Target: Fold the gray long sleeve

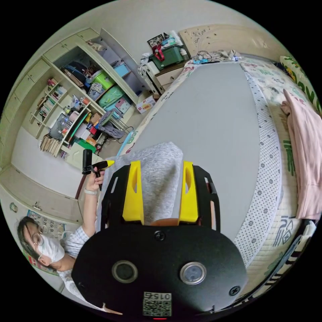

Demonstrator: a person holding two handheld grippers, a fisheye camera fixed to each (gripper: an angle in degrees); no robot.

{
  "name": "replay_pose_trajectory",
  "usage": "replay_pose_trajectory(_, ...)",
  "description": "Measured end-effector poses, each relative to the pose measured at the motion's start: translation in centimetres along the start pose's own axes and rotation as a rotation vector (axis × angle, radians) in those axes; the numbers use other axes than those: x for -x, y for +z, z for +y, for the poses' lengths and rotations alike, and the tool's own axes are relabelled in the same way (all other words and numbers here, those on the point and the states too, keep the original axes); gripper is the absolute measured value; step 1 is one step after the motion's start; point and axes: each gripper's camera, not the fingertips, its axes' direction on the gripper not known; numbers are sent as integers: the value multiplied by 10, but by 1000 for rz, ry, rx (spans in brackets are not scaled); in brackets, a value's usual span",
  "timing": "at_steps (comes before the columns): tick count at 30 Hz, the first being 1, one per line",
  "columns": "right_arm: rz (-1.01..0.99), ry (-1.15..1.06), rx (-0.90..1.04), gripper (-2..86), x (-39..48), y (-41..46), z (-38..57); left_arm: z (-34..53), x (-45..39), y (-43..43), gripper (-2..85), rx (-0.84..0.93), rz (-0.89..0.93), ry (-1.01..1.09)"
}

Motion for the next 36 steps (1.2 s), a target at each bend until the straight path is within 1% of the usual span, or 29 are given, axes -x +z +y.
replay_pose_trajectory(1,-20,1,38,172,4,8,-3,-3,-6,-5,113,1,-11,8)
replay_pose_trajectory(2,0,-10,74,171,10,16,-4,-6,-12,-10,106,-1,-18,17)
replay_pose_trajectory(4,70,-31,92,163,19,19,-2,-10,-21,-21,96,-17,-13,35)
replay_pose_trajectory(6,80,-44,91,146,24,15,5,-14,-30,-34,85,-52,20,63)
replay_pose_trajectory(9,72,-43,52,114,34,-1,23,-20,-52,-53,74,-86,48,104)
replay_pose_trajectory(12,75,-86,-74,89,58,-36,59,-24,-101,-75,69,-124,79,197)
replay_pose_trajectory(14,19,-115,-239,84,81,-91,104,-18,-167,-105,66,-204,144,316)
replay_pose_trajectory(15,4,-133,-284,84,88,-107,118,-16,-188,-113,66,-224,157,347)
replay_pose_trajectory(17,-30,-209,-429,82,120,-175,180,3,-285,-141,65,-286,167,507)
replay_pose_trajectory(18,-35,-226,-461,81,128,-192,196,9,-310,-146,65,-297,164,547)
replay_pose_trajectory(20,-23,-301,-577,80,160,-260,264,32,-409,-161,64,-324,184,686)
replay_pose_trajectory(21,-23,-312,-606,79,166,-275,281,37,-433,-163,64,-328,197,712)
replay_pose_trajectory(23,0,-349,-695,79,189,-333,344,52,-525,-164,64,-336,234,799)
replay_pose_trajectory(24,16,-360,-719,79,194,-346,360,56,-547,-163,63,-338,239,823)
replay_pose_trajectory(26,81,-383,-803,78,210,-397,418,70,-630,-145,63,-335,269,901)
replay_pose_trajectory(27,100,-386,-822,78,213,-410,432,72,-648,-138,63,-330,279,918)
replay_pose_trajectory(29,187,-377,-885,78,219,-460,480,79,-716,-98,63,-311,323,963)
replay_pose_trajectory(30,209,-368,-899,78,220,-472,490,79,-731,-85,63,-305,336,971)
replay_pose_trajectory(32,301,-318,-945,79,219,-519,524,77,-790,-27,64,-268,390,1012)
replay_pose_trajectory(33,323,-303,-957,79,218,-531,531,76,-803,-12,64,-254,404,1018)
replay_pose_trajectory(35,418,-245,-987,79,212,-573,552,65,-849,56,64,-192,481,1030)
replay_pose_trajectory(36,436,-227,-989,79,210,-583,555,62,-859,73,64,-178,497,1032)
